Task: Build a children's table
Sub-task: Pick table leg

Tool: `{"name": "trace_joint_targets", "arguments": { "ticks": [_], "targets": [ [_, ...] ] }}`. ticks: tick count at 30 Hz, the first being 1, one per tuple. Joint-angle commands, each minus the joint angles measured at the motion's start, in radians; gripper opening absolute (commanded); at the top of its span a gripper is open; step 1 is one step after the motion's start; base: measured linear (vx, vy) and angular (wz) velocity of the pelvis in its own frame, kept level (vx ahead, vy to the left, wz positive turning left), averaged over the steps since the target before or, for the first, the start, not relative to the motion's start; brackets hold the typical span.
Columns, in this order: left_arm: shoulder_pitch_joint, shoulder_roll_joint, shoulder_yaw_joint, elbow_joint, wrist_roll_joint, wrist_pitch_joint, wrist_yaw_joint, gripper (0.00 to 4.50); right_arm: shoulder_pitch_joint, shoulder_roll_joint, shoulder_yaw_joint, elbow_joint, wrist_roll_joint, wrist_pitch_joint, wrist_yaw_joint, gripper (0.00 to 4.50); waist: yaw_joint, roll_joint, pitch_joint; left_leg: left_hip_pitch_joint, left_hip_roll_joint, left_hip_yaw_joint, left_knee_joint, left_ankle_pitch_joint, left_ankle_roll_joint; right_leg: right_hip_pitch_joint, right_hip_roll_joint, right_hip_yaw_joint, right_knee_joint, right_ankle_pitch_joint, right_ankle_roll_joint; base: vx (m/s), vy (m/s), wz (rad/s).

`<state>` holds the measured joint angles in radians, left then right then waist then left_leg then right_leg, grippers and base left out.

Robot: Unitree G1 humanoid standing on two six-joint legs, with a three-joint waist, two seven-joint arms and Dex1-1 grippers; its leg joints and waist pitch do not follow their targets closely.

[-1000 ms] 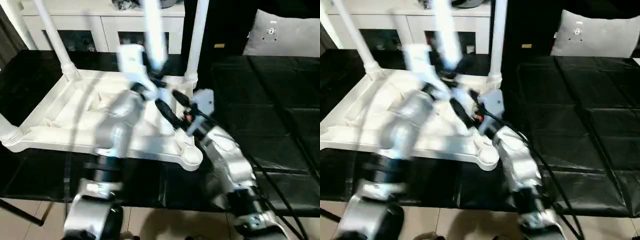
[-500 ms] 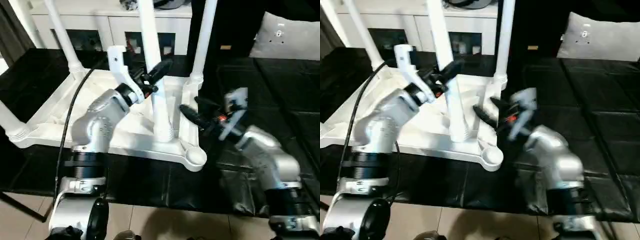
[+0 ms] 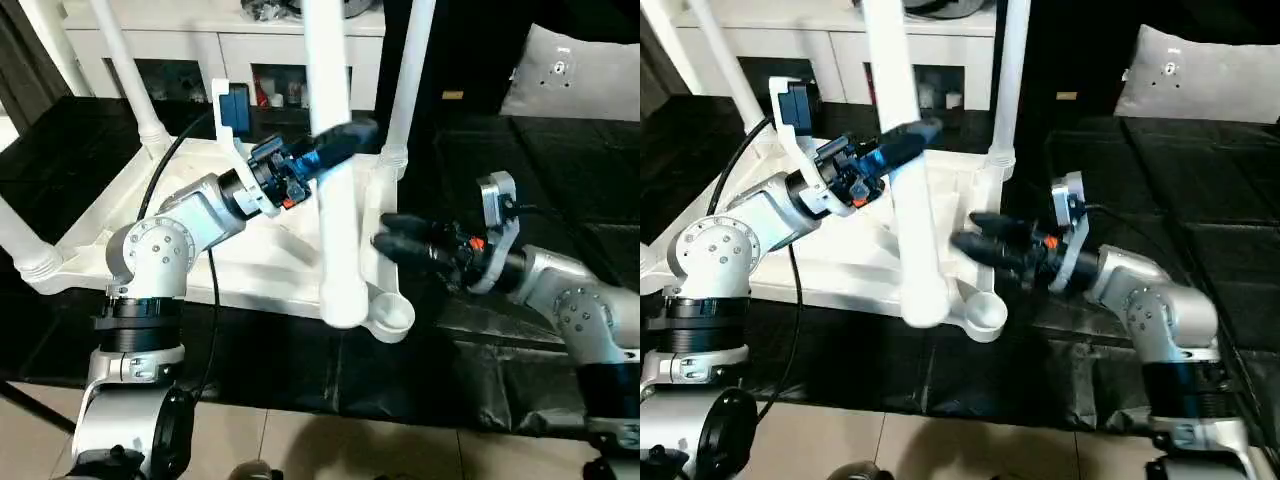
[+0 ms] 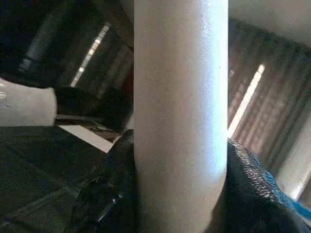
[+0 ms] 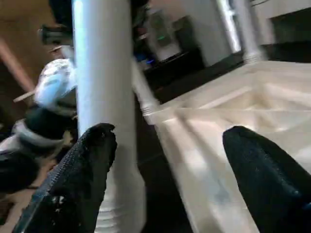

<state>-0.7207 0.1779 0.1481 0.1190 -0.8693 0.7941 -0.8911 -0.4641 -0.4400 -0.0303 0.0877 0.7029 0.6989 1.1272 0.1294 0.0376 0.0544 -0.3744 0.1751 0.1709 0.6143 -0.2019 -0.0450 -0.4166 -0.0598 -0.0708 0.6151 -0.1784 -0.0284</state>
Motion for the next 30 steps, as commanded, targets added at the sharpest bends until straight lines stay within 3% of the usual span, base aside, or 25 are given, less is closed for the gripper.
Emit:
{"name": "trace_joint_targets", "arguments": {
  "ticks": [1,7,9,11,13,16,25,30],
  "targets": [
    [-0.017,0.007,-0.014,-0.029,-0.001,0.002,-0.014,1.82,-0.018,-0.006,0.009,-0.027,0.011,0.008,0.018,3.87,0.006,-0.018,-0.076,0.003,0.043,-0.012,-0.056,-0.036,0.076,0.069,-0.079,0.046,-0.07,-0.202,-0.179,0.0,0.0,0.0],
    [-0.013,0.004,-0.079,-0.031,0.064,-0.046,-0.031,1.82,-0.039,0.026,0.081,-0.037,0.001,0.016,0.056,3.87,0.013,-0.017,-0.076,0.004,0.045,-0.014,-0.058,-0.037,0.066,0.068,-0.08,0.047,-0.072,-0.214,-0.164,0.0,0.0,0.0],
    [-0.011,-0.003,-0.085,-0.028,0.076,-0.059,-0.027,1.82,-0.035,0.042,0.108,-0.035,-0.019,0.007,0.054,3.51,0.015,-0.019,-0.077,0.003,0.046,-0.015,-0.058,-0.031,0.062,0.068,-0.081,0.048,-0.07,-0.204,-0.167,0.0,0.0,0.0],
    [-0.011,-0.005,-0.086,-0.027,0.079,-0.062,-0.026,1.82,-0.034,0.045,0.116,-0.034,-0.025,0.003,0.055,3.51,0.015,-0.018,-0.078,0.003,0.047,-0.015,-0.059,-0.028,0.058,0.068,-0.081,0.048,-0.067,-0.191,-0.169,0.0,0.0,0.0],
    [-0.009,-0.006,-0.091,-0.029,0.082,-0.065,-0.026,1.82,-0.032,0.051,0.123,-0.034,-0.018,0.011,0.062,3.16,0.016,-0.019,-0.078,0.003,0.045,-0.014,-0.058,-0.032,0.058,0.069,-0.081,0.048,-0.067,-0.185,-0.17,0.0,0.0,0.0],
    [-0.007,-0.003,-0.098,-0.03,0.081,-0.07,-0.028,1.82,-0.033,0.051,0.13,-0.034,-0.016,0.016,0.066,3.03,0.016,-0.017,-0.078,0.002,0.045,-0.015,-0.058,-0.034,0.056,0.069,-0.081,0.048,-0.068,-0.191,-0.166,0.0,0.0,0.0],
    [-0.008,-0.004,-0.104,-0.016,0.1,-0.091,-0.032,1.82,-0.028,0.046,0.153,-0.025,-0.037,0.007,0.065,2.1,0.016,-0.016,-0.078,0.003,0.045,-0.015,-0.059,-0.035,0.051,0.069,-0.08,0.048,-0.068,-0.191,-0.163,0.0,0.0,0.0],
    [-0.002,-0.005,-0.113,-0.018,0.111,-0.096,-0.027,1.82,-0.023,0.062,0.177,-0.016,-0.076,-0.018,0.042,1.94,0.015,-0.016,-0.078,0.003,0.044,-0.015,-0.058,-0.037,0.05,0.069,-0.081,0.048,-0.067,-0.189,-0.165,0.0,0.0,0.0]
  ]
}}
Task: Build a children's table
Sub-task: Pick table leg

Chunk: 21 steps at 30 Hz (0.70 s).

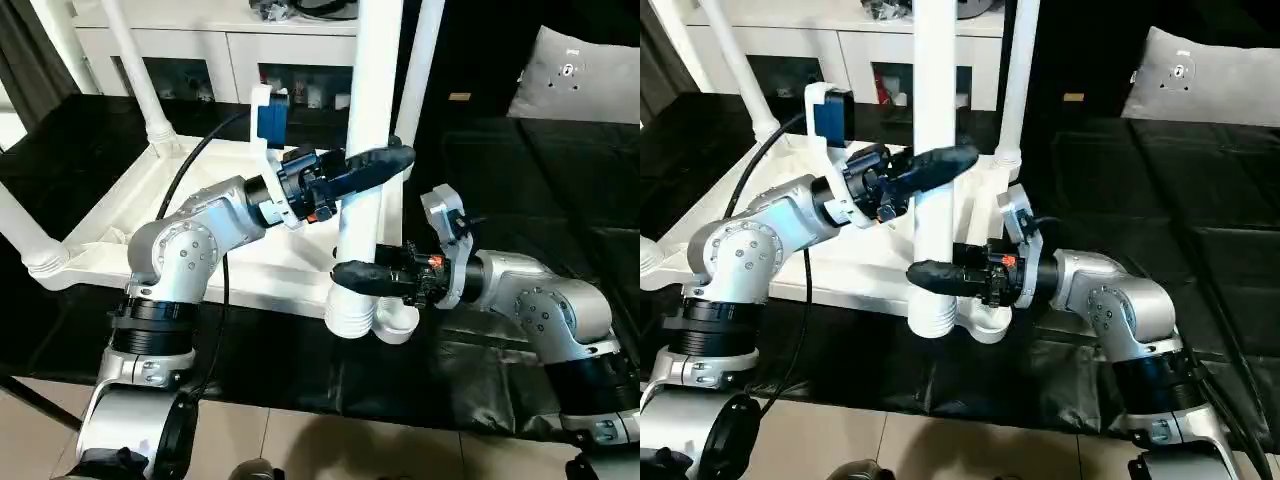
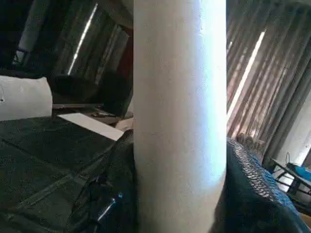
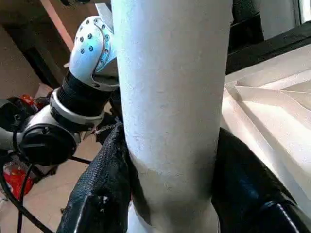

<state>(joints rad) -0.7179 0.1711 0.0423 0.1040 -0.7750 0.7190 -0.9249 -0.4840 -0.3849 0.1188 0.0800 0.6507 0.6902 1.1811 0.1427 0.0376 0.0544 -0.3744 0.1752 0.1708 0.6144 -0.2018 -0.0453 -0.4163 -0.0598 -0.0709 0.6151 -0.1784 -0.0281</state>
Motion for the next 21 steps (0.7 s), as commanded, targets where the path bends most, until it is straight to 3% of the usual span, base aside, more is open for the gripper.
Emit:
{"name": "trace_joint_targets", "arguments": {
  "ticks": [1,8,10,13,16,21],
  "targets": [
    [-0.005,0.002,-0.008,-0.003,0.016,-0.021,0.007,1.82,-0.003,0.008,0.029,-0.007,-0.027,-0.011,-0.013,1.92,0.001,-0.016,-0.078,0.002,0.044,-0.015,-0.058,-0.036,0.05,0.069,-0.081,0.048,-0.068,-0.187,-0.166,0.0,0.0,0.0],
    [0.006,-0.013,-0.01,0.01,0.045,-0.038,0.055,1.82,-0.009,0.058,0.004,0.023,-0.084,-0.093,-0.116,1.89,-0.002,-0.019,-0.078,0.003,0.045,-0.015,-0.06,-0.034,0.051,0.068,-0.081,0.049,-0.066,-0.178,-0.171,0.0,0.0,0.0],
    [0.006,-0.018,-0.009,0.015,0.056,-0.049,0.066,2.37,-0.01,0.067,0.001,0.027,-0.098,-0.111,-0.138,1.89,-0.004,-0.02,-0.078,0.003,0.045,-0.014,-0.06,-0.037,0.048,0.068,-0.081,0.049,-0.066,-0.181,-0.169,0.0,0.0,0.0],
    [0.021,-0.037,0.0,0.017,0.098,-0.119,0.105,2.53,-0.018,0.107,-0.016,0.057,-0.145,-0.171,-0.224,1.89,-0.006,-0.021,-0.076,0.004,0.045,-0.014,-0.062,-0.042,0.03,0.067,-0.083,0.05,-0.07,-0.204,-0.154,0.0,0.0,0.0],
    [0.046,-0.049,-0.008,0.001,0.15,-0.204,0.133,2.91,-0.022,0.131,-0.022,0.067,-0.172,-0.213,-0.269,1.89,-0.006,-0.019,-0.078,0.003,0.046,-0.016,-0.062,-0.035,0.037,0.067,-0.083,0.051,-0.069,-0.185,-0.145,0.0,0.0,0.0],
    [0.095,-0.111,-0.023,-0.024,0.299,-0.397,0.291,2.94,-0.032,0.192,-0.021,0.08,-0.25,-0.294,-0.412,1.88,-0.011,-0.019,-0.077,0.003,0.049,-0.017,-0.064,-0.046,0.034,0.066,-0.083,0.051,-0.069,-0.178,-0.139,0.0,0.0,0.0]
  ]
}}
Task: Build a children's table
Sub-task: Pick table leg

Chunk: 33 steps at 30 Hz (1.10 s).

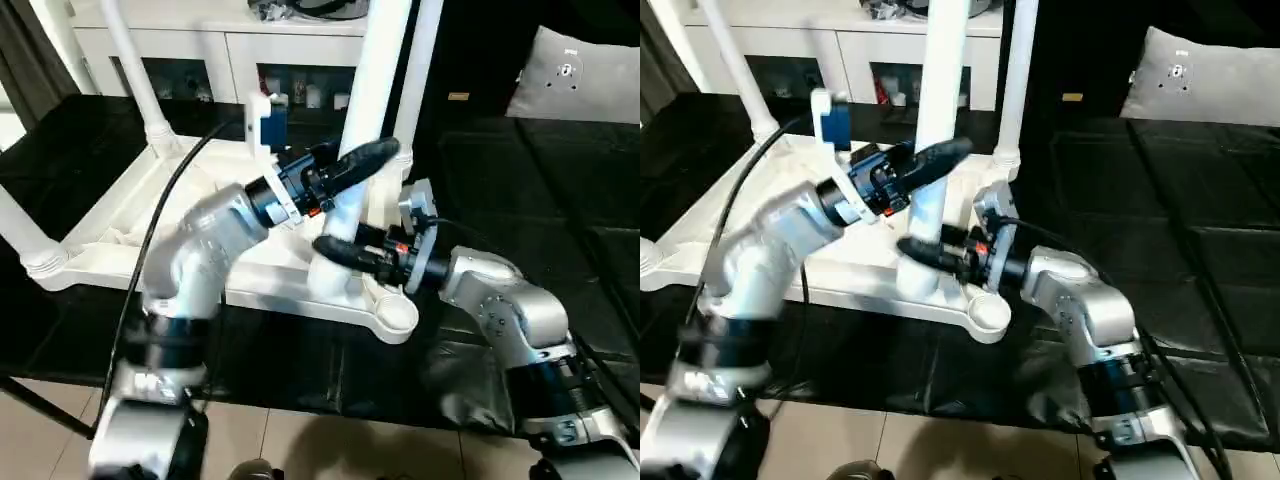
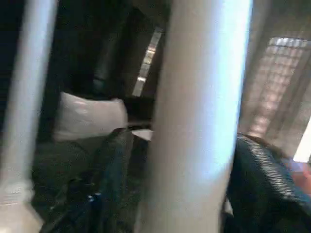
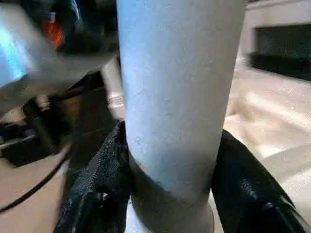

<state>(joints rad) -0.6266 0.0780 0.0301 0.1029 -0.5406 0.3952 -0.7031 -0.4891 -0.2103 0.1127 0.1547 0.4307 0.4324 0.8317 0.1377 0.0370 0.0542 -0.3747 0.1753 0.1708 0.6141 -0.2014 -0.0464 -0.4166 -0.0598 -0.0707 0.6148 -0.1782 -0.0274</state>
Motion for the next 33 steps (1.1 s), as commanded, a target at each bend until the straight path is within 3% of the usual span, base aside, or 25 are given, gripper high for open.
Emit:
{"name": "trace_joint_targets", "arguments": {
  "ticks": [1,3,6,8,18,26,27,29,31,33],
  "targets": [
    [0.007,-0.029,-0.008,-0.023,0.078,-0.094,0.092,2.94,-0.028,0.025,-0.014,0.008,-0.038,-0.045,-0.08,1.88,-0.009,-0.02,-0.075,0.003,0.048,-0.015,-0.065,-0.055,0.03,0.066,-0.083,0.052,-0.072,-0.192,-0.137,0.0,0.0,0.0],
    [0.02,-0.058,-0.022,-0.015,0.166,-0.2,0.18,2.94,-0.023,0.058,-0.006,0.007,-0.057,-0.07,-0.123,1.88,-0.01,-0.022,-0.075,0.002,0.05,-0.017,-0.066,-0.061,0.032,0.066,-0.084,0.053,-0.074,-0.203,-0.124,0.0,0.0,0.0],
    [0.028,-0.062,-0.041,-0.012,0.215,-0.227,0.223,2.94,-0.024,0.079,-0.006,0.016,-0.07,-0.083,-0.154,1.88,-0.012,-0.023,-0.075,0.003,0.049,-0.017,-0.068,-0.064,0.033,0.066,-0.083,0.053,-0.071,-0.198,-0.12,0.0,0.0,0.0],
    [0.039,-0.086,-0.062,0.002,0.308,-0.304,0.32,2.76,-0.031,0.106,-0.007,0.042,-0.097,-0.111,-0.205,1.88,-0.016,-0.024,-0.075,0.001,0.05,-0.018,-0.067,-0.06,0.033,0.064,-0.083,0.053,-0.07,-0.186,-0.117,0.0,0.0,0.0],
    [0.057,-0.162,-0.11,0.028,0.389,-0.391,0.42,1.89,-0.032,0.146,0.002,0.069,-0.135,-0.145,-0.26,1.88,-0.032,-0.024,-0.073,0.001,0.048,-0.016,-0.066,-0.075,0.047,0.067,-0.084,0.054,-0.071,-0.168,-0.144,0.0,0.0,0.0],
    [0.049,-0.165,-0.094,0.057,0.401,-0.383,0.45,1.8,-0.032,0.143,0.012,0.07,-0.149,-0.127,-0.264,1.88,-0.036,-0.026,-0.074,0.0,0.047,-0.016,-0.065,-0.069,0.051,0.068,-0.083,0.053,-0.069,-0.156,-0.152,0.0,0.0,0.0],
    [0.048,-0.161,-0.086,0.062,0.393,-0.375,0.45,1.8,-0.033,0.147,0.004,0.072,-0.137,-0.118,-0.259,2.44,-0.036,-0.024,-0.075,0.001,0.048,-0.017,-0.065,-0.065,0.055,0.067,-0.084,0.053,-0.067,-0.143,-0.16,0.0,0.0,0.0],
    [0.042,-0.154,-0.072,0.067,0.376,-0.365,0.44,1.8,-0.034,0.143,-0.002,0.073,-0.133,-0.135,-0.246,2.58,-0.037,-0.025,-0.074,0.001,0.047,-0.016,-0.065,-0.073,0.056,0.067,-0.083,0.053,-0.068,-0.147,-0.163,0.0,0.0,0.0],
    [0.026,-0.148,-0.041,0.069,0.327,-0.33,0.419,1.8,-0.028,0.132,-0.016,0.054,-0.102,-0.138,-0.204,2.68,-0.036,-0.024,-0.074,0.002,0.047,-0.015,-0.064,-0.077,0.055,0.067,-0.084,0.053,-0.068,-0.15,-0.168,0.0,0.0,0.0],
    [-0.01,-0.121,-0.006,0.067,0.254,-0.268,0.365,1.79,-0.002,0.078,-0.043,-0.008,-0.024,-0.093,-0.103,2.79,-0.033,-0.026,-0.074,0.002,0.046,-0.015,-0.063,-0.074,0.064,0.07,-0.084,0.053,-0.067,-0.144,-0.177,0.0,0.0,0.0]
  ]
}}
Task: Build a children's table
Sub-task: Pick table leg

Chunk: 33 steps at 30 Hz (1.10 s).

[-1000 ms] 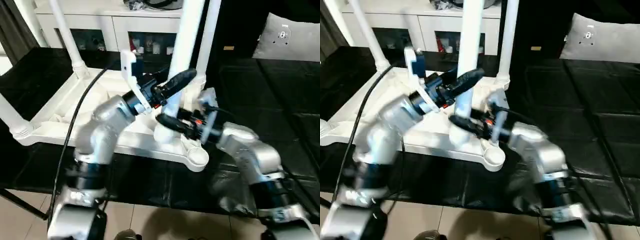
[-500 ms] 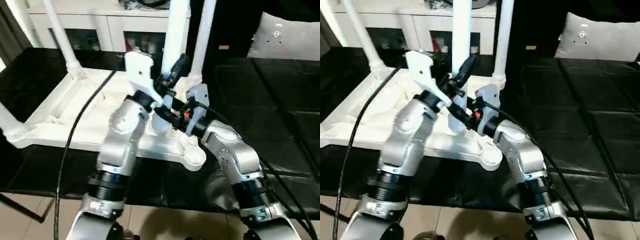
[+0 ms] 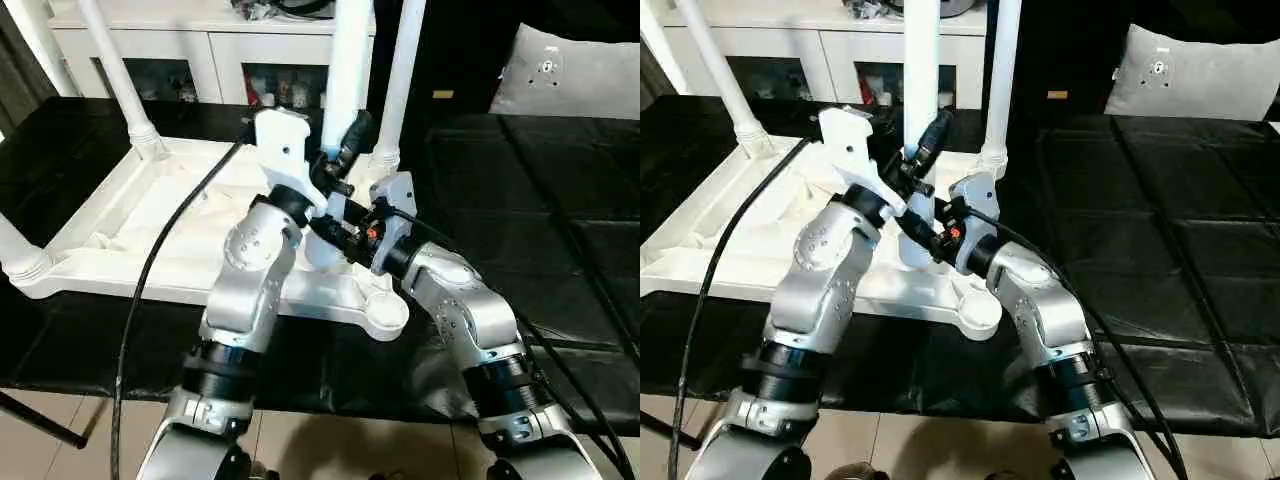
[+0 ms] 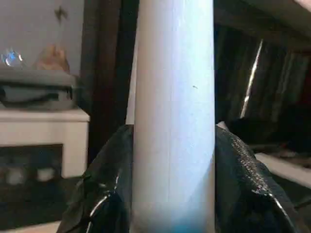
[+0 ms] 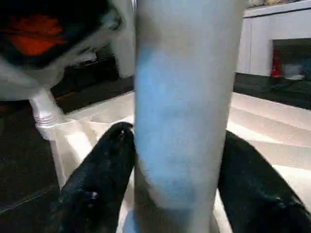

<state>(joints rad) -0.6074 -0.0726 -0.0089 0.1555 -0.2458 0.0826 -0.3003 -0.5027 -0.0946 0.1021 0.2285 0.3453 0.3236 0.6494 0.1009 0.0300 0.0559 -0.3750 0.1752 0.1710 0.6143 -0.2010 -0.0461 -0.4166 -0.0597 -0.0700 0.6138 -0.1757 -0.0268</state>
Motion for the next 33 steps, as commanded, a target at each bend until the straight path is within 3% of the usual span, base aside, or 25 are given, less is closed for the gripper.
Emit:
{"name": "trace_joint_targets", "arguments": {
  "ticks": [1,5,11,14,15,20,25,28,33],
  "targets": [
    [-0.029,0.03,0.033,0.014,-0.041,0.044,-0.038,1.79,0.012,-0.037,-0.033,-0.082,0.061,0.016,0.079,2.94,0.003,-0.019,-0.075,0.002,0.046,-0.015,-0.063,-0.074,0.063,0.07,-0.084,0.052,-0.066,-0.147,-0.178,0.0,0.0,0.0],
    [-0.061,0.06,0.085,0.049,-0.097,0.077,-0.06,1.79,0.031,-0.101,-0.071,-0.114,0.102,0.065,0.122,3.24,0.007,-0.019,-0.076,0.002,0.043,-0.015,-0.061,-0.058,0.076,0.071,-0.08,0.05,-0.065,-0.141,-0.164,0.0,0.0,0.0],
    [-0.083,0.118,0.121,0.048,-0.194,0.17,-0.156,1.79,0.035,-0.198,-0.163,-0.166,0.262,0.189,0.251,3.74,0.018,-0.018,-0.079,0.004,0.045,-0.015,-0.058,-0.043,0.092,0.069,-0.081,0.048,-0.064,-0.144,-0.182,0.0,0.0,0.0],
    [-0.086,0.133,0.14,0.028,-0.282,0.253,-0.215,1.79,0.028,-0.249,-0.166,-0.169,0.294,0.256,0.292,3.93,0.02,-0.019,-0.079,0.005,0.043,-0.014,-0.056,-0.037,0.089,0.07,-0.08,0.047,-0.062,-0.146,-0.194,0.0,0.0,0.0],
    [-0.088,0.141,0.159,0.005,-0.37,0.34,-0.264,1.79,0.022,-0.29,-0.157,-0.167,0.305,0.308,0.326,3.94,0.021,-0.021,-0.078,0.004,0.042,-0.013,-0.055,-0.034,0.085,0.071,-0.081,0.048,-0.06,-0.147,-0.2,0.0,0.0,0.0],
    [-0.104,0.132,0.196,-0.014,-0.485,0.435,-0.283,1.79,0.018,-0.311,-0.179,-0.179,0.37,0.376,0.359,3.94,0.023,-0.025,-0.076,0.002,0.04,-0.012,-0.054,-0.049,0.082,0.071,-0.081,0.045,-0.069,-0.203,-0.195,0.0,0.0,0.0],
    [-0.107,0.129,0.199,-0.023,-0.532,0.478,-0.3,1.79,0.019,-0.32,-0.183,-0.191,0.405,0.409,0.37,3.94,0.024,-0.024,-0.077,0.003,0.041,-0.014,-0.056,-0.044,0.075,0.069,-0.08,0.045,-0.072,-0.228,-0.165,0.0,0.0,0.0],
    [-0.11,0.13,0.203,-0.033,-0.563,0.511,-0.306,1.79,0.02,-0.326,-0.179,-0.197,0.408,0.423,0.382,3.94,0.025,-0.024,-0.077,0.001,0.04,-0.014,-0.055,-0.04,0.069,0.071,-0.079,0.045,-0.07,-0.224,-0.165,0.0,0.0,0.0],
    [-0.078,0.173,0.115,-0.092,-0.534,0.506,-0.435,1.79,0.018,-0.338,-0.146,-0.2,0.365,0.37,0.41,3.94,0.029,-0.023,-0.076,0.003,0.043,-0.014,-0.056,-0.037,0.067,0.068,-0.081,0.047,-0.071,-0.227,-0.158,0.0,0.0,0.0]
  ]
}}
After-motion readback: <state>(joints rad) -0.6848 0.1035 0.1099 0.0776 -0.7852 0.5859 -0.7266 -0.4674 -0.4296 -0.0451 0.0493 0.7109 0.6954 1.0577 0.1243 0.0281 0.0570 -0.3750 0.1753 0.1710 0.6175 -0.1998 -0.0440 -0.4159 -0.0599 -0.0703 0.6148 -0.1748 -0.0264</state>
